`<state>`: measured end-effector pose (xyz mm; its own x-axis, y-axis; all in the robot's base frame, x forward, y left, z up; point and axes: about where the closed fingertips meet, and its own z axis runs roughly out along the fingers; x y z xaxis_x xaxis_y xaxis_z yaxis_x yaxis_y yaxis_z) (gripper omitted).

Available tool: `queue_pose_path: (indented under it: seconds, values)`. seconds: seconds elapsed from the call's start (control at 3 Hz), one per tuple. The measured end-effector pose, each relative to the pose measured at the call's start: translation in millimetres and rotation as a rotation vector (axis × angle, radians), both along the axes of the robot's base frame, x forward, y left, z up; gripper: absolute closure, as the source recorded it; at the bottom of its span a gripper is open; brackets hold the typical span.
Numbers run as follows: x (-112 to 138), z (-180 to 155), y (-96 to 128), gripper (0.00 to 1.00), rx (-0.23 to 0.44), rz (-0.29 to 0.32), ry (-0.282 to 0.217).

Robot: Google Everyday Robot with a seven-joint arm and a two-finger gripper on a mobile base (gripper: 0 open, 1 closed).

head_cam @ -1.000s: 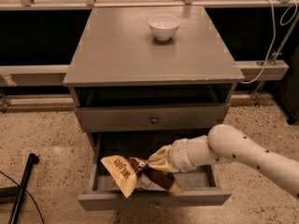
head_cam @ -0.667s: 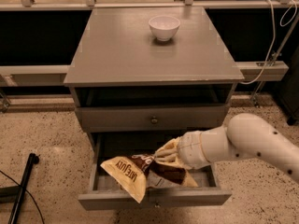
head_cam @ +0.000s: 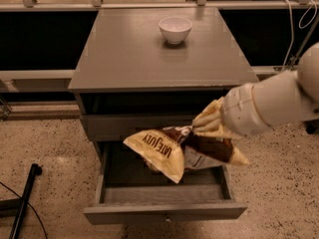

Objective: Pick brown chip bag from middle drawer and place on counter

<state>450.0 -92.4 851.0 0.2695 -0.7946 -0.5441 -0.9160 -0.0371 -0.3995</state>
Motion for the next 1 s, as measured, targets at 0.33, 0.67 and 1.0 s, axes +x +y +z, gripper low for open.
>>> queue_pose_path:
  seconds: [0.33, 0.67, 1.0]
  values:
    - [32.6, 41.8, -57.4, 1.0, -0.114, -0.114, 0.069]
    - [70.1, 57.0, -97.8, 1.0, -0.215, -0.247, 0.167]
    - [126.7, 76.1, -109.5, 1.0, -0.29, -0.361, 0.237]
